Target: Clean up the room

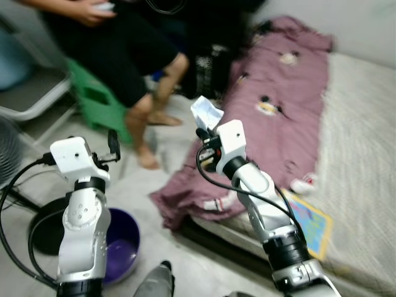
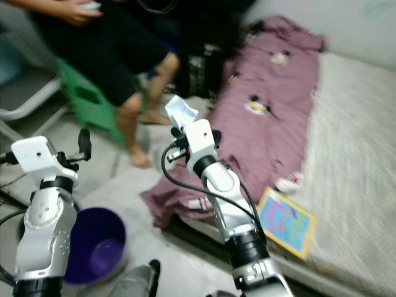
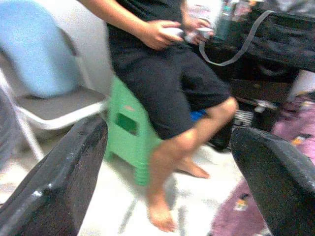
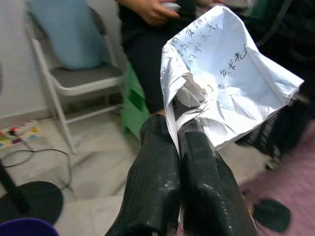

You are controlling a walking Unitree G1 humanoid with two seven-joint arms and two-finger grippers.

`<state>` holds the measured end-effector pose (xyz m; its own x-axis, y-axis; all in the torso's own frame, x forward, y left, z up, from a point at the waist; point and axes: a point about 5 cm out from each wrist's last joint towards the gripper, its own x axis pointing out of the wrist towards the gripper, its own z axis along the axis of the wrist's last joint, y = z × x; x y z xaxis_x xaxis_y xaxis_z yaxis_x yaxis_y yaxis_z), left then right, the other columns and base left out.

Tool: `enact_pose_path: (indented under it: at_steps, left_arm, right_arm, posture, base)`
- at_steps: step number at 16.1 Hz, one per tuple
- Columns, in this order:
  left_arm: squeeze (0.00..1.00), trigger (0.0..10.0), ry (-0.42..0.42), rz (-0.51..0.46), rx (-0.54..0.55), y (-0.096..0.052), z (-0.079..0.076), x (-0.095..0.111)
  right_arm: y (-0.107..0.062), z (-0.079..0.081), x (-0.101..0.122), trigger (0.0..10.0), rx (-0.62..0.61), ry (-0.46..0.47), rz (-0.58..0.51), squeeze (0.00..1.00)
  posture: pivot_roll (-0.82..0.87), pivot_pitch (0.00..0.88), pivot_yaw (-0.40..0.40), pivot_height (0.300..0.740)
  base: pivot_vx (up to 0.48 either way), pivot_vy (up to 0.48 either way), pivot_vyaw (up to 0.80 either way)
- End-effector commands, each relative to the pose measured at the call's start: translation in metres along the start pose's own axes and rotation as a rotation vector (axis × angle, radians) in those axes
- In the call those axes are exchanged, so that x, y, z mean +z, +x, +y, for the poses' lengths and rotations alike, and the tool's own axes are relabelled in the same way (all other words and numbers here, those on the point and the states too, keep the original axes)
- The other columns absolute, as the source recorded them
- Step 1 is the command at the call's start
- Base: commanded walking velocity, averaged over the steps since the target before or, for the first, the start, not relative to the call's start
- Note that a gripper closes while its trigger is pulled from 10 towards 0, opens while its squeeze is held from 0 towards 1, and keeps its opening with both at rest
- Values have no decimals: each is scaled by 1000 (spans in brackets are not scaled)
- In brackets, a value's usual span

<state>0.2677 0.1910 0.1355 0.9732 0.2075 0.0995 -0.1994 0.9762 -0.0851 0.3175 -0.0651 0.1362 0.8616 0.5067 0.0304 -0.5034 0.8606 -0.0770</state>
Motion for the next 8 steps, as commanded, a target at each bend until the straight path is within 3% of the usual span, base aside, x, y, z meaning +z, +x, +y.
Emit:
enact_pose_path:
  at_steps: [1, 3, 8]
  left_arm:
    - [0, 10000, 27, 10, -15, -1, 1, -4]
    - [0, 10000, -11, 23, -24, 1, 2, -4]
    - [0, 10000, 42, 3, -38, 2, -1, -7]
  right_arm:
    - [-2, -6, 0, 10000, -9, -17, -3, 0]
    - [-4, -13, -3, 10000, -39, -18, 2, 0]
    - [-3, -13, -5, 10000, -37, -26, -5, 0]
  posture:
    - [75, 38, -23, 740]
    - [73, 32, -25, 740]
    - [72, 4, -33, 740]
  base:
    - [0, 0, 800]
    - [0, 0, 800]
    - [0, 0, 800]
